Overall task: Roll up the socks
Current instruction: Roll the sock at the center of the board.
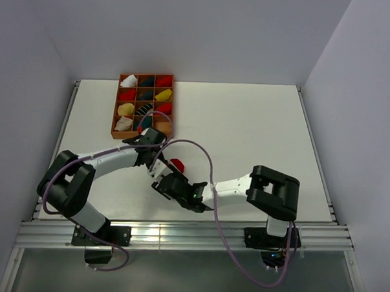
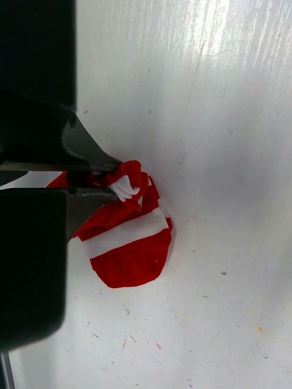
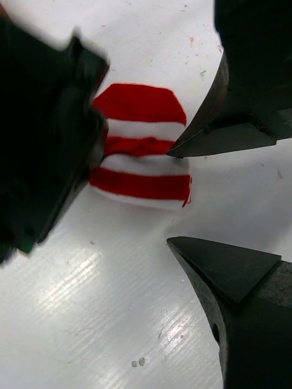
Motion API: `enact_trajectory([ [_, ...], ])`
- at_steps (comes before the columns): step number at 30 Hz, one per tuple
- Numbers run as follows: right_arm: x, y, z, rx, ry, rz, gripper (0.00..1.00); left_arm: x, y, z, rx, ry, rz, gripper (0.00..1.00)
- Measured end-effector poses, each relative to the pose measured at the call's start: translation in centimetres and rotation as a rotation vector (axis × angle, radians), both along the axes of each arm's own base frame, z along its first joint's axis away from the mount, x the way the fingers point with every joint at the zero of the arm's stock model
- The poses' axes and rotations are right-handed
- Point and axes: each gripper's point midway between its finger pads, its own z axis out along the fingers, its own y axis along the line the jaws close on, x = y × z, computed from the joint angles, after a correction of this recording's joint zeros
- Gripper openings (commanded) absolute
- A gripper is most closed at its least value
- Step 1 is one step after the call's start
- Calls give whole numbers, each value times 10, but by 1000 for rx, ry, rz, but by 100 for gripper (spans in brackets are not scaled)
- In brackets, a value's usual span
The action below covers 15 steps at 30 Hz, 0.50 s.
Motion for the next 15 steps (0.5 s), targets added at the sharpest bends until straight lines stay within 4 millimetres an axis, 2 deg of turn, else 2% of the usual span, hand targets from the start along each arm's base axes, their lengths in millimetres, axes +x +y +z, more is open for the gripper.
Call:
enact_trajectory([
  [5,0,6,-14,-103,-80,3,61,0,0,0,5,3,-15,3],
  [8,6,5,-20,-145,-114,-20,56,0,-1,-1,4,5,-19,3],
  [11,13,3,-24,-172,-156,-52,36,0,-1,0,6,2,-26,3],
  [12,15,2,-25,-179,-168,-61,20,0,-1,0,6,2,-26,4],
  [14,16,2,-25,-186,-184,-65,3,1,-1,0,8,-3,-30,7],
  [15,16,2,-25,-186,-186,-65,0,2,-1,0,9,-6,-30,10],
])
